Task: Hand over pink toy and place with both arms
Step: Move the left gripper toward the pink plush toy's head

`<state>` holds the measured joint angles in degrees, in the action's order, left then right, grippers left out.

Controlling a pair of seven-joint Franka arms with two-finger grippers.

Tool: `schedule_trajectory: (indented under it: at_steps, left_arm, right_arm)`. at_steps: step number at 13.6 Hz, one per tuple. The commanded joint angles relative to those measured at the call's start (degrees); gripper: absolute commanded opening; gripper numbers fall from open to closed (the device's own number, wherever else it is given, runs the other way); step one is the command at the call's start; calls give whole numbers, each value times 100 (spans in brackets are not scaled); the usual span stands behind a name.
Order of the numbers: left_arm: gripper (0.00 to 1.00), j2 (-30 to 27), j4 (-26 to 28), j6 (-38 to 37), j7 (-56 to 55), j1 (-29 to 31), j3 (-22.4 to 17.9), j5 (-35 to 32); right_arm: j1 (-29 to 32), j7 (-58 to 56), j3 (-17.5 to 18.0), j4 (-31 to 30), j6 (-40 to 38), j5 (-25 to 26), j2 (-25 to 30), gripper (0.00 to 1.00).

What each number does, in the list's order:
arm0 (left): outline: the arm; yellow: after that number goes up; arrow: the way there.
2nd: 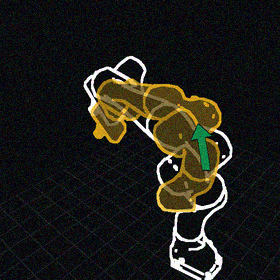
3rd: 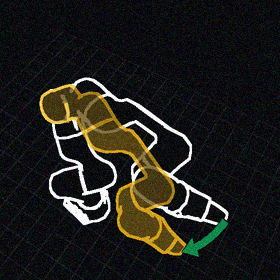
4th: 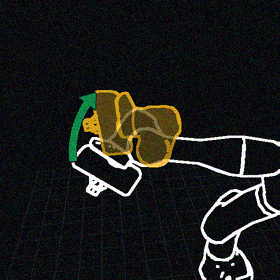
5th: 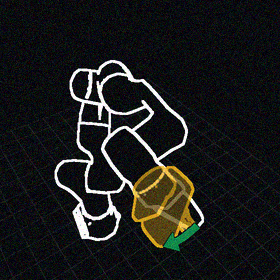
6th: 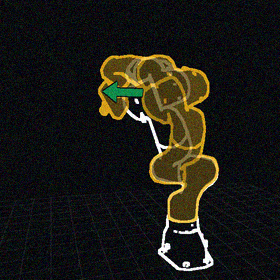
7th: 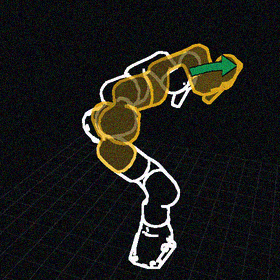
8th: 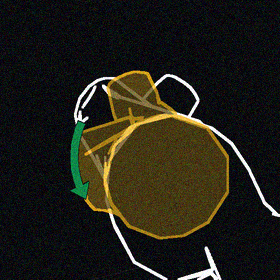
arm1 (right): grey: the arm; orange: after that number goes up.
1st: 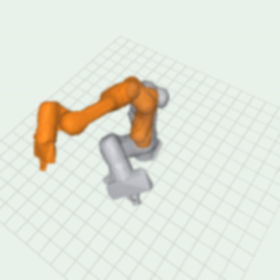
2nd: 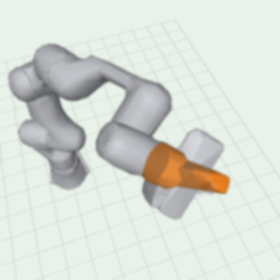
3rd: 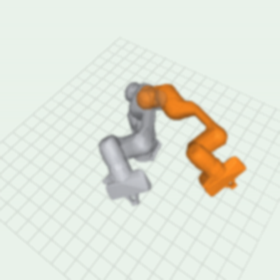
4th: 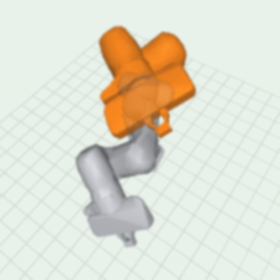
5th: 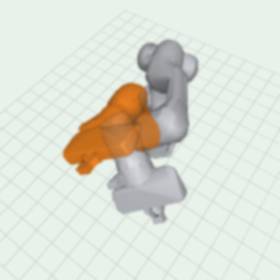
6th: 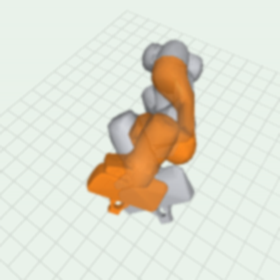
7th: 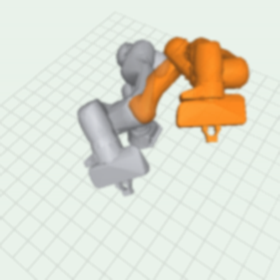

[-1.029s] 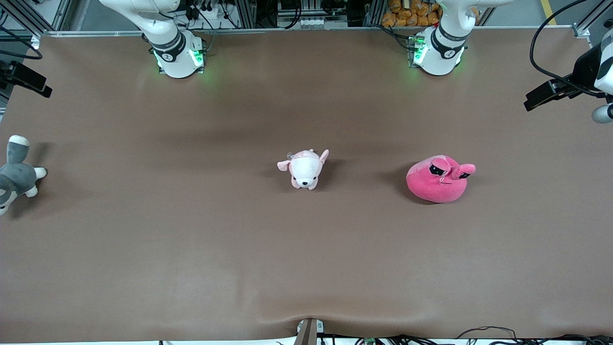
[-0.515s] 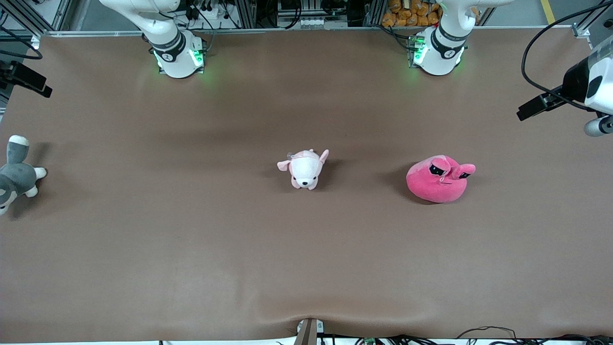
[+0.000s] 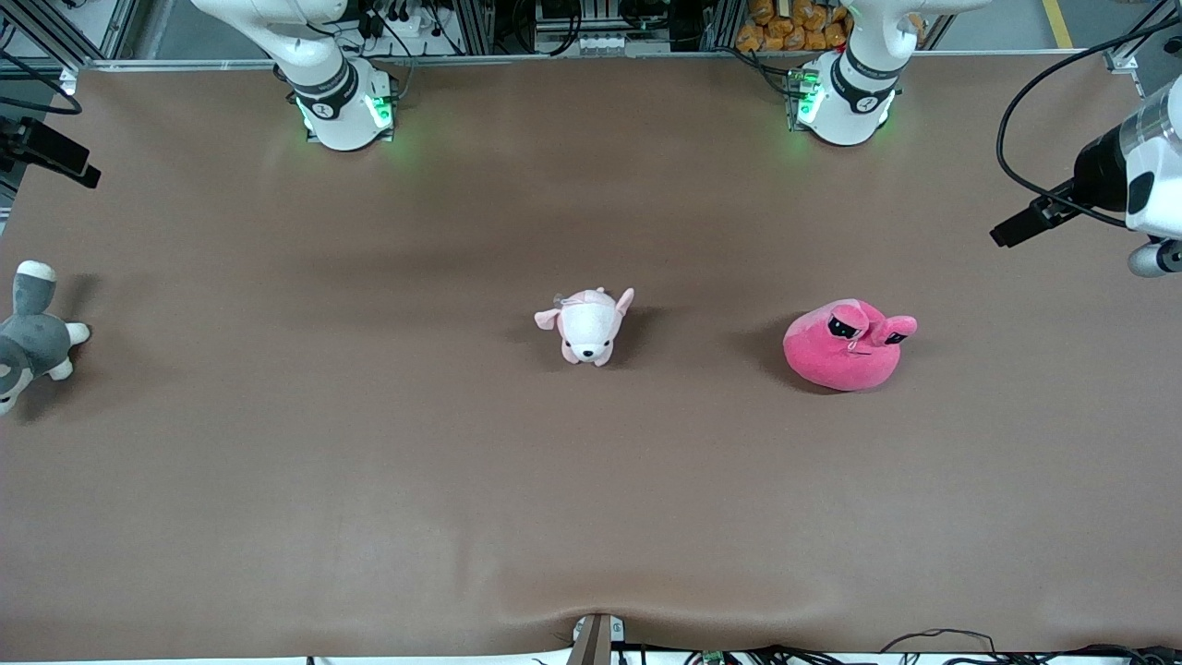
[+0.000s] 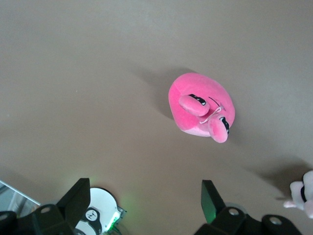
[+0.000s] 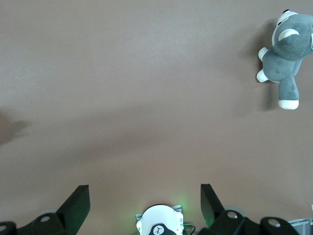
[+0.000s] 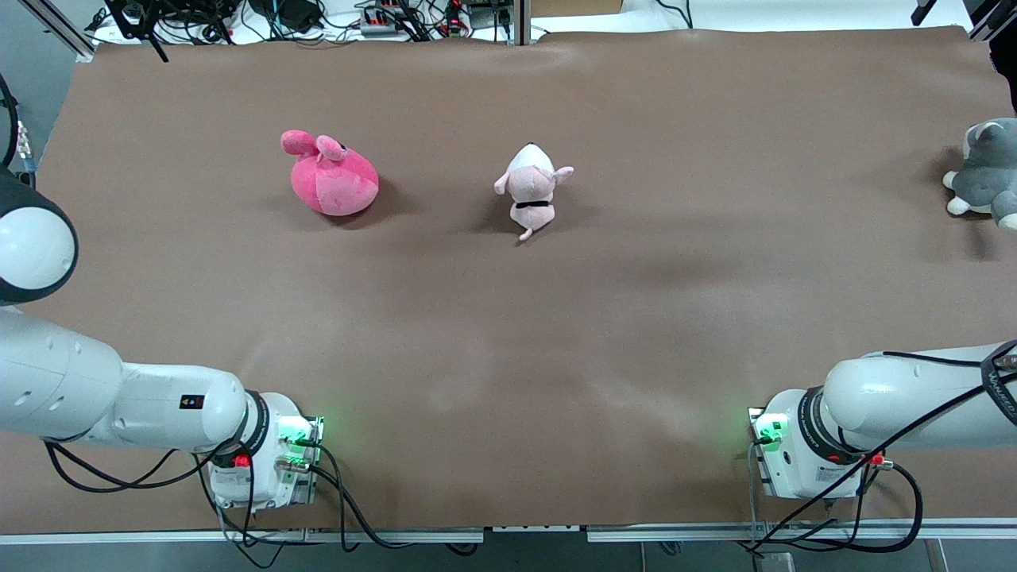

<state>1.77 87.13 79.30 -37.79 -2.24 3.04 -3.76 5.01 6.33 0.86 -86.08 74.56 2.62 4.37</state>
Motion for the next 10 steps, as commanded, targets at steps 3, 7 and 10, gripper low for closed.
schedule_trajectory:
  at_steps: [3,7,10]
  left_arm:
    - [100,7,6,33,-1447,-22,57,85]
    - [100,174,14,42,-2626,4,57,367]
    - [100,245,49,112,-3497,22,48,482]
  right_arm:
    - [123,-53,10,47,15,-95,11,100]
    - [159,-61,19,38,-12,-95,20,100]
    - [167,-61,19,38,-12,-95,11,100]
